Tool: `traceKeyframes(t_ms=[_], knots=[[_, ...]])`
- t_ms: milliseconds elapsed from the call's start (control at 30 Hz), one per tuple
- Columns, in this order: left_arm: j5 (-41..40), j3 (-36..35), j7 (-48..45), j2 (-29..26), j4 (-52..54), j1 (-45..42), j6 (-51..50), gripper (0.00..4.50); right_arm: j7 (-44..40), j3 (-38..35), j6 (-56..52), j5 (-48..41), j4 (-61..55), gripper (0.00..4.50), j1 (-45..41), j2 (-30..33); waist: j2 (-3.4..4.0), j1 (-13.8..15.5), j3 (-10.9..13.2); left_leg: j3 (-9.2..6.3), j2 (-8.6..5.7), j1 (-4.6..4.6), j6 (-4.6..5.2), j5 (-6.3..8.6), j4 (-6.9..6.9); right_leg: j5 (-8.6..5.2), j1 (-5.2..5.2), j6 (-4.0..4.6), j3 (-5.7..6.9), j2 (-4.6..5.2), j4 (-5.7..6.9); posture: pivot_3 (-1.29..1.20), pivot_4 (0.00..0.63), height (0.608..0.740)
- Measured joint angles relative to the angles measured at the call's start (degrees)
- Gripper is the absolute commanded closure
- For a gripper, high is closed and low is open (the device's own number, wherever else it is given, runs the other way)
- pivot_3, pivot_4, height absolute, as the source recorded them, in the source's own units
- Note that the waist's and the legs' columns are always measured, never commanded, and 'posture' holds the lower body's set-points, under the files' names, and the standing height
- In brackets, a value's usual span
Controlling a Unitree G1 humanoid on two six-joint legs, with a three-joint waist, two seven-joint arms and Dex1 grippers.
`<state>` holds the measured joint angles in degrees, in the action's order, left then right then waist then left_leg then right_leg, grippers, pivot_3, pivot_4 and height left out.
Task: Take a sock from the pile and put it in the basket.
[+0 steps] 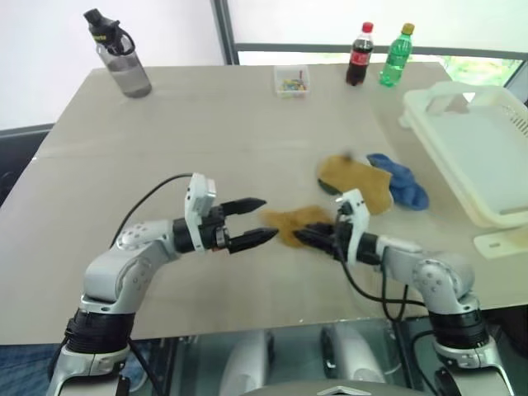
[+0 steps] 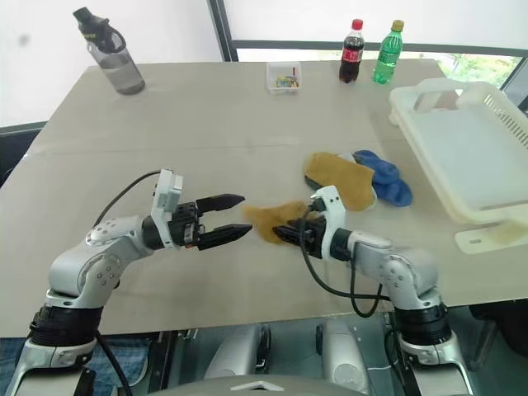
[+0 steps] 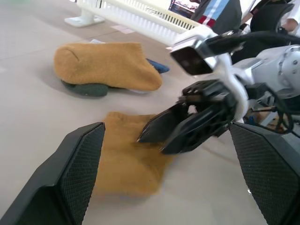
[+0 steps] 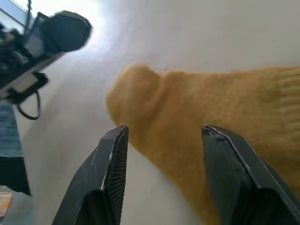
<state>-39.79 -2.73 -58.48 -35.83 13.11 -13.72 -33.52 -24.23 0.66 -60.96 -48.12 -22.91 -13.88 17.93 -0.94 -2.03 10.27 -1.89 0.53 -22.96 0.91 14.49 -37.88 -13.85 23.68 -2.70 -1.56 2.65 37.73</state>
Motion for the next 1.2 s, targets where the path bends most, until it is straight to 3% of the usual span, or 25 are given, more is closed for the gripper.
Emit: traceKeyframes(t_ms=[133,267,567,933,1033,1200], knots=[[0.24,-0.18,2.13,0.18,-1.41,-0.08,-1.74,0.0,-2.45,-5.14,0.12,-3.69,-3.63,2.0,4.04,4.56,-0.01,-0.03,0.01,0.01,0.0,0.02,0.0,0.0,0.0,-0.01,-0.01,-0.02,0.0,-0.01,0.0,0.0,0.15,0.74],[0.71,-0.17,3.8,-0.22,-2.13,0.1,-3.63,0.0,-1.91,-6.87,3.22,-0.93,-3.87,2.0,6.2,7.36,-0.02,-0.11,0.01,0.05,0.0,0.05,0.0,0.0,-0.01,-0.09,-0.01,-0.15,-0.03,-0.04,0.02,0.0,0.15,0.74],[7.52,2.07,10.15,-0.72,-5.85,-0.72,-7.49,0.0,-2.28,-3.04,11.5,10.65,-0.31,2.0,6.23,11.08,-0.04,0.04,0.0,0.05,-0.02,0.03,0.0,0.0,-0.01,-0.02,-0.02,-0.03,-0.04,-0.02,0.0,0.0,0.15,0.74],[5.84,1.63,11.81,-0.98,-3.56,-1.93,-15.87,0.0,-4.43,-1.5,11.36,10.92,-0.78,2.0,8.0,10.46,-0.03,0.06,-0.03,0.06,-0.02,0.14,0.0,0.0,-0.01,-0.02,-0.1,-0.03,-0.06,0.0,0.03,0.0,0.15,0.74],[5.87,1.81,11.62,-1.26,-3.55,-2.13,-16.59,0.8,-4.38,-0.87,11.36,10.99,-0.85,1.95,7.81,9.71,-0.02,0.07,-0.04,0.06,-0.02,0.15,0.0,0.0,-0.01,-0.02,-0.1,-0.03,-0.06,0.0,0.04,0.0,0.15,0.74],[5.86,2.84,10.3,-2.82,-3.5,-1.81,-18.09,2.72,-4.13,1.72,11.36,11.7,-0.85,1.95,7.45,8.24,-0.02,0.08,-0.04,0.06,-0.02,0.14,0.0,0.0,-0.01,-0.02,-0.1,-0.03,-0.07,0.01,0.03,0.0,0.15,0.74]])
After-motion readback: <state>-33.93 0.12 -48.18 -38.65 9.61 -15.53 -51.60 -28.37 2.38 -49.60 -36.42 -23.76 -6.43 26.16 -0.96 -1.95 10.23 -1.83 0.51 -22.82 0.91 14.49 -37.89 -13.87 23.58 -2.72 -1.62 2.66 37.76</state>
